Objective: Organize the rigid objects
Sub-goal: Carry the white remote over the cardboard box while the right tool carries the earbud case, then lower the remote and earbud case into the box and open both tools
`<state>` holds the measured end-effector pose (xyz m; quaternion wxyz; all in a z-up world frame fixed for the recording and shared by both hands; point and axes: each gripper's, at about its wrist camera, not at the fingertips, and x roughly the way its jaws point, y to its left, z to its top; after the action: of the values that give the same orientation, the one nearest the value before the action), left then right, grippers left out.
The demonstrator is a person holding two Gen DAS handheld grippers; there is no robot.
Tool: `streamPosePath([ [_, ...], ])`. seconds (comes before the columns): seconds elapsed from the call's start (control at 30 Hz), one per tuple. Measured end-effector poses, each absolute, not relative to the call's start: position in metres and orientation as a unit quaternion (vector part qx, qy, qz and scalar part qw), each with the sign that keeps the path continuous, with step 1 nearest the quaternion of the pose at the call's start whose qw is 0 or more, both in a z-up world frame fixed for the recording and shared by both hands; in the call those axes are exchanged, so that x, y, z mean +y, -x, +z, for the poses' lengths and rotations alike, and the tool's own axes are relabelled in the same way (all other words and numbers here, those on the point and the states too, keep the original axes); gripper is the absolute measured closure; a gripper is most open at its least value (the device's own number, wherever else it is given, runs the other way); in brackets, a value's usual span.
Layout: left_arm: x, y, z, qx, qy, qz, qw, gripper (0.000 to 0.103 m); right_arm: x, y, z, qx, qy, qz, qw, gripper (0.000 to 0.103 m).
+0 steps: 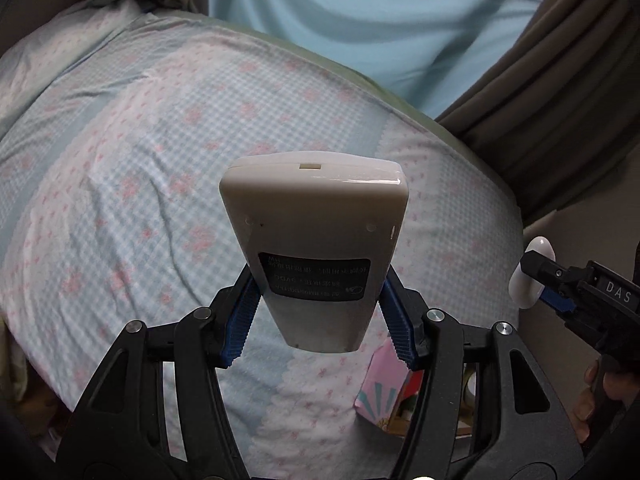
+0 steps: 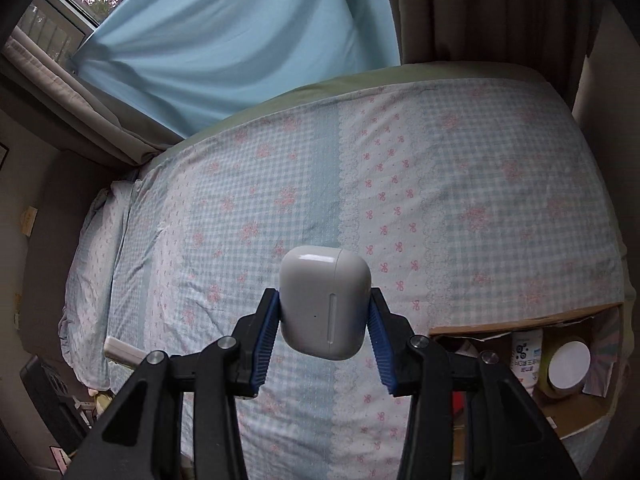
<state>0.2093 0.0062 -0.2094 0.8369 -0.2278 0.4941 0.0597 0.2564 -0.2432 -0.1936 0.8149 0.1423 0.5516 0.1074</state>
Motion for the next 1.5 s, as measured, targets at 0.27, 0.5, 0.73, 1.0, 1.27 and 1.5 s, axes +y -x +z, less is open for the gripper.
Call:
streamPosePath([
  [0.27, -0.089, -0.197, -0.183, 0.498, 0.186, -0.045, 0.846, 0.048, -0.358, -0.189, -0.179, 0.537, -0.160, 0.034, 0.827, 0.063],
  [0.5, -0.169, -0.183, -0.194, 0.523, 0.150, -0.107, 0.832, 0.048, -0.430, -0.135, -0.193, 0.534, -0.187, -0.013, 0.825, 0.063],
  [0.73, -0.228, -0.178, -0.210, 0.543, 0.107, -0.143, 0.820, 0.048, -0.471, -0.105, -0.223, 0.541, -0.207, -0.039, 0.814, 0.063],
  [1.0, -0.277, -0.194, -0.234, 0.562, 0.014, -0.179, 0.807, 0.048, -0.482, -0.102, -0.274, 0.563, -0.219, -0.032, 0.797, 0.063],
  [1.27, -0.314, -0.213, -0.277, 0.581, -0.107, -0.217, 0.777, 0.048, -0.472, -0.122, -0.328, 0.581, -0.216, -0.008, 0.785, 0.063],
  [1.5, -0.359, -0.221, -0.318, 0.575, -0.248, -0.295, 0.722, 0.048, -0.452, -0.130, -0.353, 0.566, -0.147, 0.038, 0.810, 0.063],
])
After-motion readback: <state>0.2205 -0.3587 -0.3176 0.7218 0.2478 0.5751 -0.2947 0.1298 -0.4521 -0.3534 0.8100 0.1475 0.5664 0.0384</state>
